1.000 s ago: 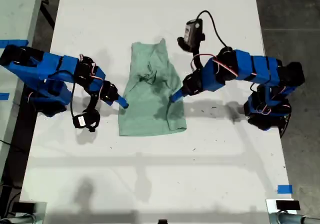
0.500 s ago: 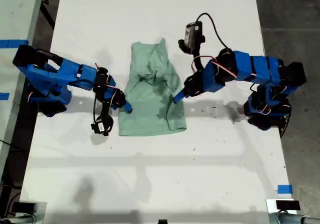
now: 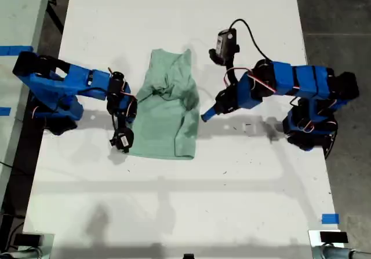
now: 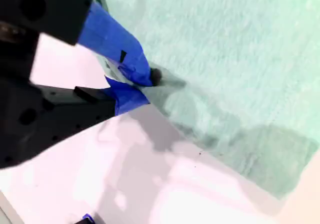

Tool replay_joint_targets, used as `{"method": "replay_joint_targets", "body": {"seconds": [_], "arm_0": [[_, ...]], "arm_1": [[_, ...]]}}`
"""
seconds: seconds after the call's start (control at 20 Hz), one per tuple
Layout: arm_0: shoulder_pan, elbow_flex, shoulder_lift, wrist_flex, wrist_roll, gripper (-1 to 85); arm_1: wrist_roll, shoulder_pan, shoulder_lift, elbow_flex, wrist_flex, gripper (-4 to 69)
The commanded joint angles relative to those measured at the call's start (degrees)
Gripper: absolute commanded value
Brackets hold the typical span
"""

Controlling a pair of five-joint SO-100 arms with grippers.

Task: Fold tshirt

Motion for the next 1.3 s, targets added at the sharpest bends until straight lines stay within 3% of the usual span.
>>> {"method": "replay_joint_targets", "body": {"seconds": [0.0,0.35,0.45,0.6,0.75,1.25], "arm_0": [[0.79,-15.29,-0.53,9.05,-0.35,0.1],[1.41,-50.27,-35.16,6.42,8.44,0.1],[0.0,-55.46,-42.98,5.71,10.81,21.2],[-2.64,-55.37,-44.56,10.81,12.48,25.6],[-3.43,-53.96,-39.37,17.84,12.66,25.0],[5.19,-25.4,4.75,17.84,5.19,23.1]], "arm_1": [[0.79,-0.44,4.13,-0.26,-2.02,23.0],[1.93,-1.23,4.13,1.76,-3.34,22.9],[2.29,-1.49,4.22,2.11,-3.6,22.8],[2.72,-1.85,4.57,3.08,-4.13,22.8],[2.72,-1.85,5.01,3.25,-4.13,22.8],[3.69,-2.11,3.16,0.88,-3.6,22.4]]}}
